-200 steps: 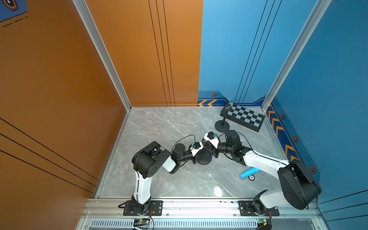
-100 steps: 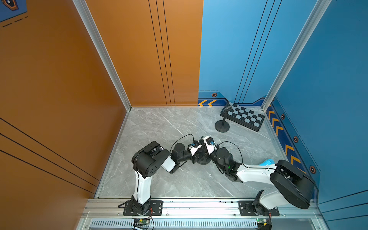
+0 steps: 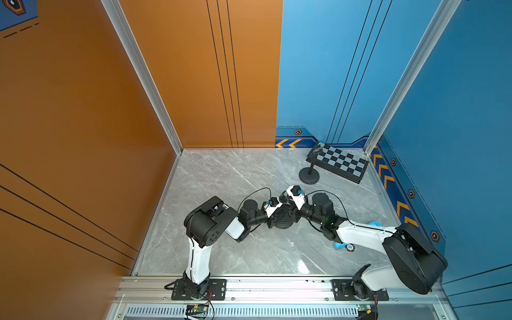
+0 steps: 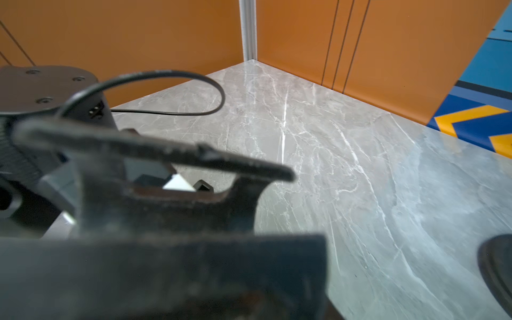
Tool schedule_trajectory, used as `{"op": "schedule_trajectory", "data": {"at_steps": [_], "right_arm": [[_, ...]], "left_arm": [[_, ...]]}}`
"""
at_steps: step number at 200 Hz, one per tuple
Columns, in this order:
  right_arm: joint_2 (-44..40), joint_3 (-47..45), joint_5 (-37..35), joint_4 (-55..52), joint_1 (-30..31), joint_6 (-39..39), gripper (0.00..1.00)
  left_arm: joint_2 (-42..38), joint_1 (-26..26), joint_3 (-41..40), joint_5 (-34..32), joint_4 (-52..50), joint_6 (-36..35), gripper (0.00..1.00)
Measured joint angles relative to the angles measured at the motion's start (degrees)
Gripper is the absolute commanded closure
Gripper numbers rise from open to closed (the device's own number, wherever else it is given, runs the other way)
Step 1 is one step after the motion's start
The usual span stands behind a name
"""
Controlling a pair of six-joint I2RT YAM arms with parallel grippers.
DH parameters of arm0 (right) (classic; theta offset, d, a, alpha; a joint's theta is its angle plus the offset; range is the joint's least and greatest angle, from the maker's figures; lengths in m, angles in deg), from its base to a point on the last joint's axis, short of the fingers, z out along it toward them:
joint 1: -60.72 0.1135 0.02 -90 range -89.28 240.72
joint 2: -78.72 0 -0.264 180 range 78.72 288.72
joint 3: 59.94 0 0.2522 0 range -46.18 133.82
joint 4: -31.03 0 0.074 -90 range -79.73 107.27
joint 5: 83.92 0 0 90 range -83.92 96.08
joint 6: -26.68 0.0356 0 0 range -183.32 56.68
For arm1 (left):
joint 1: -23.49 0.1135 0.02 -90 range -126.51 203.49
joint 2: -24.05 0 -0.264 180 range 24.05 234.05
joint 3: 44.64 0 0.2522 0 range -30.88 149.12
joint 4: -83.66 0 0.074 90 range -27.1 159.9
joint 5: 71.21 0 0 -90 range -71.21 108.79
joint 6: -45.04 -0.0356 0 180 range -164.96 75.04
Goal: Assemble a microphone stand
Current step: Screw the microphone stand pole into the microphone stand base.
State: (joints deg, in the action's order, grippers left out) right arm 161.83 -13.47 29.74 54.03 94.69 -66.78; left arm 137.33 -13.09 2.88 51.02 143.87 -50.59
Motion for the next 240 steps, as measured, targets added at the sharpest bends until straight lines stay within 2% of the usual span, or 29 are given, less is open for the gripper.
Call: {"op": "schedule_trajectory", "data": {"at_steps": [23,43,65,82,114,132,137,158,181,215,240], "right_arm": [[1.2,2.9,5.3,-2.9,-1.1,-3.0,0.86],[1.8,3.6,6.2,-3.3,-1.6,-4.5,1.00],[1.7,2.2,1.2,-0.5,0.5,-3.4,1.00],[1.2,-0.8,-9.2,4.8,4.5,-0.4,1.00],[1.9,-3.0,-32.3,10.0,13.4,5.8,1.00],[3.1,-3.0,-39.4,11.9,15.6,8.1,1.00],[3.1,-3.0,-40.0,11.9,15.6,8.5,0.97],[2.6,-2.9,-36.7,11.3,14.0,8.9,0.76],[0.2,-2.9,-25.0,7.3,9.2,7.0,0.58],[-2.5,0.2,-6.1,-3.1,1.0,0.0,0.55],[-2.5,1.8,1.4,-7.2,-1.8,-3.5,0.56]], "left_arm": [[0.1,0.3,0.0,0.8,0.0,0.4,1.00],[0.1,0.8,0.0,0.9,0.0,0.7,0.91],[0.1,0.9,-0.3,0.4,0.4,0.9,0.72],[0.1,0.9,-0.7,-0.5,-0.2,1.2,0.69],[0.1,1.0,-1.0,-1.6,-0.2,2.5,0.72],[0.1,0.9,-1.1,-1.7,-0.1,2.7,0.86],[0.1,0.8,-1.1,-1.7,-0.1,2.1,0.90],[0.1,0.7,-1.1,-2.0,-0.1,1.7,0.97],[0.1,0.6,-1.1,-2.0,0.0,0.8,1.00],[0.1,0.7,-1.1,-1.5,-0.1,-0.4,1.00],[0.1,0.8,-1.1,-1.2,-0.1,-0.6,0.99]]}}
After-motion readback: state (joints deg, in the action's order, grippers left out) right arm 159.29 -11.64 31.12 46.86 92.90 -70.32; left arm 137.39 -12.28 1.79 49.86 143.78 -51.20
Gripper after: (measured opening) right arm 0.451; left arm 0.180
